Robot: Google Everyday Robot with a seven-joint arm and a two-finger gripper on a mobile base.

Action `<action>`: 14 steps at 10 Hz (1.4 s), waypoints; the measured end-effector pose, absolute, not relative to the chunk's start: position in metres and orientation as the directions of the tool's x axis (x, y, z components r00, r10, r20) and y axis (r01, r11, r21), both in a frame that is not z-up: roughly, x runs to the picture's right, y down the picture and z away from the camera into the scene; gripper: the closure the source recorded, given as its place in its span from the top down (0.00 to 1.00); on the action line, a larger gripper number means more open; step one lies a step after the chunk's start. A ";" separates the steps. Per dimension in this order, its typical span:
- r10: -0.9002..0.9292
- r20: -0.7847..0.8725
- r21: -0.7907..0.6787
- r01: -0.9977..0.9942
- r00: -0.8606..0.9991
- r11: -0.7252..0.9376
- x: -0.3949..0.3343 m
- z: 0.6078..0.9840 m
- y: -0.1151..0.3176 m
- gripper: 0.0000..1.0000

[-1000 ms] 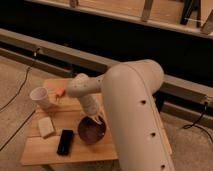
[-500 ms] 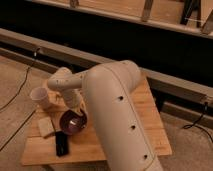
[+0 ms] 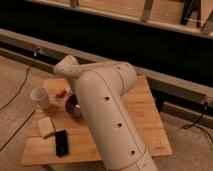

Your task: Drag the ceramic bowl in a circle

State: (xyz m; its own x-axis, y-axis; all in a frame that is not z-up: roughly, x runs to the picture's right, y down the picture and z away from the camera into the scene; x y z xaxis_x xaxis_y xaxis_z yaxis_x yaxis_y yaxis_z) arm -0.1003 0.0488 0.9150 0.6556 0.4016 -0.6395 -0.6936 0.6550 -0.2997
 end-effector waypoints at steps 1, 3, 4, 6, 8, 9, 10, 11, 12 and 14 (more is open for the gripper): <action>0.415 -0.659 -0.267 -0.711 0.627 0.650 -0.083 0.920 0.041 0.00; 0.441 -0.703 -0.200 -0.750 0.558 0.631 -0.041 0.922 0.032 0.00; 0.467 -0.738 -0.135 -0.785 0.486 0.604 0.000 0.921 0.025 0.00; 0.502 -0.770 -0.058 -0.826 0.394 0.560 0.047 0.918 0.019 0.00; 0.531 -0.797 0.024 -0.865 0.286 0.502 0.102 0.912 0.020 0.00; 0.535 -0.807 0.048 -0.873 0.252 0.485 0.120 0.909 0.023 0.00; 0.534 -0.817 0.072 -0.880 0.218 0.469 0.139 0.904 0.028 0.00; 0.521 -0.834 0.096 -0.883 0.180 0.459 0.166 0.895 0.037 0.00; 0.508 -0.844 0.101 -0.880 0.170 0.463 0.178 0.887 0.043 0.00; 0.452 -0.870 0.064 -0.862 0.199 0.503 0.185 0.868 0.063 0.00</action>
State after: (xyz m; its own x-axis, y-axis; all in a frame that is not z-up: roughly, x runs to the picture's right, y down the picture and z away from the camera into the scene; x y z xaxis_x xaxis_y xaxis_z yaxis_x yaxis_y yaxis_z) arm 0.1853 0.0635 0.8676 0.1986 0.4518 -0.8698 -0.8620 0.5029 0.0644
